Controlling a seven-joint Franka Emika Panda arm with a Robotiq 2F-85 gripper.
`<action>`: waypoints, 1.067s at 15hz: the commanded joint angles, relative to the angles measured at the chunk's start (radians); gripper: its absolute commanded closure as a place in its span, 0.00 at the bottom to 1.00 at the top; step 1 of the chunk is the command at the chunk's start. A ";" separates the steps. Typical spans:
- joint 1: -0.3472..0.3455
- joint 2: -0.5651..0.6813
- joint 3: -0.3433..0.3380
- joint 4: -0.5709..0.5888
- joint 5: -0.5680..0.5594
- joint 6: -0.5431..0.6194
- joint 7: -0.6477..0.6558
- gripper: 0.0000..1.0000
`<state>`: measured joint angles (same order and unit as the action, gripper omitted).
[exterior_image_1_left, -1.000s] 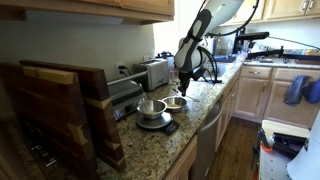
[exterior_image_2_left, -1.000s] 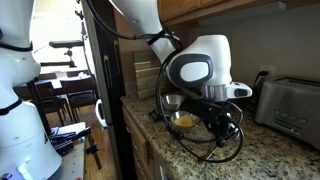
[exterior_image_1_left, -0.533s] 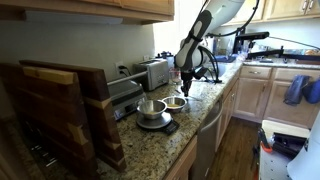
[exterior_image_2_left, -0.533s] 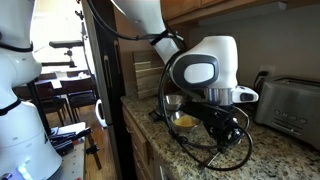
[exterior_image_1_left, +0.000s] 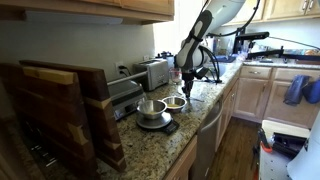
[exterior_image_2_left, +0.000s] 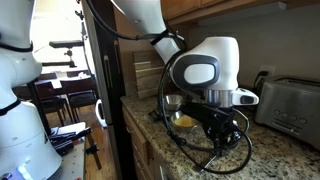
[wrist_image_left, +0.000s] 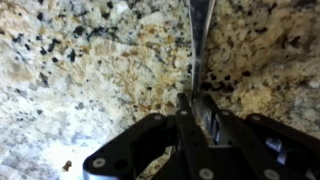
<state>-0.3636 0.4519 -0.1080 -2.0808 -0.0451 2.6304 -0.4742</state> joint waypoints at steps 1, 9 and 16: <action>-0.007 -0.075 0.014 -0.045 0.009 -0.036 -0.022 0.49; 0.017 -0.183 0.019 -0.080 0.013 -0.114 -0.036 0.01; 0.032 -0.156 0.005 -0.042 0.007 -0.116 -0.022 0.00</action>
<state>-0.3481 0.2966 -0.0870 -2.1235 -0.0451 2.5166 -0.4926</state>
